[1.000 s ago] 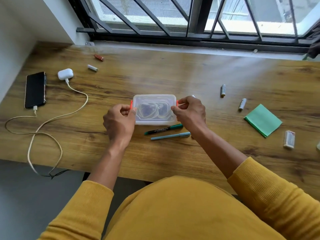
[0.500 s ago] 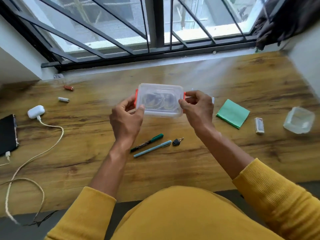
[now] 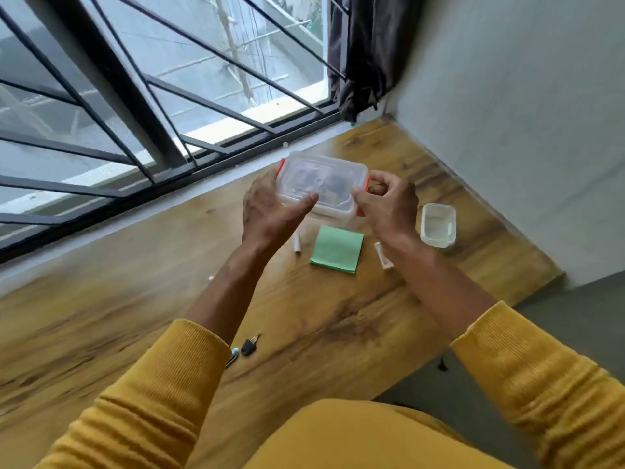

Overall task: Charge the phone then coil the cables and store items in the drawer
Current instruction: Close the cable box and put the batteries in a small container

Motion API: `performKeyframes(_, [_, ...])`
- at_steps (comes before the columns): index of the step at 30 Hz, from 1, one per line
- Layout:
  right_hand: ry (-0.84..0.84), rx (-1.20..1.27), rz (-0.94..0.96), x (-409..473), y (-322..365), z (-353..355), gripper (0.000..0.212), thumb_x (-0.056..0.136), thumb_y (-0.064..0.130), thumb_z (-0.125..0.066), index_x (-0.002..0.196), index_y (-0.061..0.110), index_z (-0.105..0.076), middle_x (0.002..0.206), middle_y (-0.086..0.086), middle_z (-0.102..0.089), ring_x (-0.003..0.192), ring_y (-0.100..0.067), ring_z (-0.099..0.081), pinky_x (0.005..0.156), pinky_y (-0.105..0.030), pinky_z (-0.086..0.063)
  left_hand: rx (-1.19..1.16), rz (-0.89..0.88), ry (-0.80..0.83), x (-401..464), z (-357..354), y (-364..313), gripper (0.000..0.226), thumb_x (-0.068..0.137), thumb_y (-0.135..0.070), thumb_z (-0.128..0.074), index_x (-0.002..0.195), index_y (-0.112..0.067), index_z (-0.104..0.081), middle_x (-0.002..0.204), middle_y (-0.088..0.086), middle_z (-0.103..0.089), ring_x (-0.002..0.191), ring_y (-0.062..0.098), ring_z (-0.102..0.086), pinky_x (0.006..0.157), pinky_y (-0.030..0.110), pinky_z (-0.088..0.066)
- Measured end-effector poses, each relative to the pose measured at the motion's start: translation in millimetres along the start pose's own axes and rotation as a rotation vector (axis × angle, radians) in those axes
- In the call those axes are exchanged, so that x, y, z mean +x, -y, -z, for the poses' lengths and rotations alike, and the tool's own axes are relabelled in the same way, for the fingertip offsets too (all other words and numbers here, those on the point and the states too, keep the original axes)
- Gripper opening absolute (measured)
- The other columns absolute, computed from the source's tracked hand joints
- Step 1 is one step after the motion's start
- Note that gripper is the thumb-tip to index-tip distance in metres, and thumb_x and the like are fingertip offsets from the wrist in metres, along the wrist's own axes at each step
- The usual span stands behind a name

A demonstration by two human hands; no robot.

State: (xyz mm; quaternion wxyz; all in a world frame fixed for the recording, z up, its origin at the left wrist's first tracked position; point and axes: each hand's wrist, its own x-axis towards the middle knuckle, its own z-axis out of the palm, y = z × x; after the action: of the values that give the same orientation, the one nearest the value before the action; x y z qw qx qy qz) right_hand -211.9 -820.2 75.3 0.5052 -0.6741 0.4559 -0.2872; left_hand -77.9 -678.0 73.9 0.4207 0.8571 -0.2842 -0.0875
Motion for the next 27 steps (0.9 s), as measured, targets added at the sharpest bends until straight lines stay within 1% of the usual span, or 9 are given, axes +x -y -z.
performKeyframes(3, [-0.072, -0.026, -0.006, 33.8, -2.7, 28.3, 0.036, 0.085, 0.023, -0.079, 0.120, 0.020, -0.075, 0.102, 0.001, -0.078, 0.090, -0.019, -0.076, 0.081, -0.044, -0.066, -0.109, -0.002, 0.092, 37.5, -34.6, -33.8, 0.068, 0.074, -0.069, -0.070, 0.124, -0.022, -0.069, 0.111, 0.000, -0.071, 0.102, 0.021, -0.068, 0.088, 0.049, -0.061])
performKeyframes(6, [-0.102, -0.068, -0.046, 67.3, -5.7, 52.3, 0.033, 0.087, 0.017, -0.069, 0.119, 0.020, -0.075, 0.105, 0.000, -0.079, 0.095, -0.021, -0.075, 0.088, -0.041, -0.064, -0.194, 0.010, 0.152, 70.4, -69.5, -60.6, 0.060, 0.077, -0.068, -0.066, 0.110, -0.019, -0.073, 0.100, 0.002, -0.073, 0.090, 0.018, -0.068, 0.077, 0.041, -0.057])
performKeyframes(10, [-0.093, -0.134, -0.073, 100.5, -13.4, 74.7, 0.029, 0.085, 0.009, -0.058, 0.107, 0.015, -0.076, 0.102, -0.002, -0.078, 0.098, -0.025, -0.072, 0.091, -0.043, -0.061, -0.290, 0.047, 0.263, 109.0, -114.2, -78.9, 0.056, 0.082, -0.058, -0.068, 0.113, -0.013, -0.074, 0.095, 0.000, -0.072, 0.087, 0.018, -0.068, 0.074, 0.038, -0.053])
performKeyframes(13, [-0.078, -0.161, -0.124, 126.2, -27.4, 82.6, 0.030, 0.086, 0.013, -0.061, 0.111, 0.013, -0.077, 0.107, -0.003, -0.078, 0.100, -0.025, -0.073, 0.092, -0.041, -0.062, -0.318, 0.086, 0.308, 132.3, -143.2, -84.4, 0.059, 0.081, -0.057, -0.067, 0.117, -0.010, -0.074, 0.098, 0.002, -0.072, 0.091, 0.020, -0.067, 0.079, 0.035, -0.049])
performKeyframes(16, [-0.090, -0.165, -0.158, 152.2, -47.9, 86.9, 0.031, 0.074, 0.024, -0.056, 0.095, 0.013, -0.075, 0.094, -0.004, -0.078, 0.090, -0.028, -0.075, 0.085, -0.046, -0.064, -0.357, 0.099, 0.331, 147.2, -165.8, -94.3, 0.041, 0.082, -0.050, -0.067, 0.100, -0.014, -0.074, 0.088, 0.000, -0.070, 0.084, 0.019, -0.063, 0.076, 0.035, -0.046])
performKeyframes(18, [-0.079, -0.173, -0.184, 167.1, -61.6, 88.0, 0.032, 0.070, 0.026, -0.054, 0.091, 0.012, -0.074, 0.089, -0.004, -0.077, 0.086, -0.029, -0.075, 0.082, -0.046, -0.065, -0.361, 0.106, 0.343, 153.2, -176.9, -99.8, 0.040, 0.082, -0.049, -0.066, 0.096, -0.012, -0.071, 0.086, 0.002, -0.065, 0.081, 0.018, -0.059, 0.074, 0.035, -0.044])
performKeyframes(22, [-0.088, -0.190, -0.225, 180.8, -69.1, 89.9, 0.037, 0.065, 0.027, -0.051, 0.089, 0.009, -0.072, 0.085, -0.005, -0.077, 0.083, -0.031, -0.076, 0.081, -0.045, -0.064, -0.363, 0.119, 0.336, 154.6, -197.8, -102.0, 0.040, 0.082, -0.049, -0.066, 0.094, -0.011, -0.068, 0.086, -0.001, -0.060, 0.081, 0.016, -0.056, 0.073, 0.032, -0.043])
performKeyframes(24, [-0.088, -0.196, -0.221, 189.6, -78.3, 90.0, 0.039, 0.064, 0.026, -0.051, 0.091, 0.007, -0.072, 0.083, -0.006, -0.077, 0.081, -0.032, -0.075, 0.080, -0.046, -0.064, -0.334, 0.132, 0.327, 155.9, -205.5, -98.0, 0.042, 0.081, -0.053, -0.067, 0.093, -0.012, -0.068, 0.092, 0.006, -0.067, 0.086, 0.023, -0.062, 0.075, 0.038, -0.049])
performKeyframes(27, [-0.090, -0.168, -0.210, 203.4, -100.4, 88.3, 0.041, 0.065, 0.022, -0.052, 0.097, 0.005, -0.071, 0.080, -0.010, -0.075, 0.083, -0.038, -0.074, 0.077, -0.053, -0.064, -0.310, 0.160, 0.325, 163.3, -213.3, -88.2, 0.069, 0.077, -0.063, -0.069, 0.121, -0.009, -0.070, 0.121, 0.014, -0.071, 0.112, 0.030, -0.066, 0.099, 0.049, -0.056])
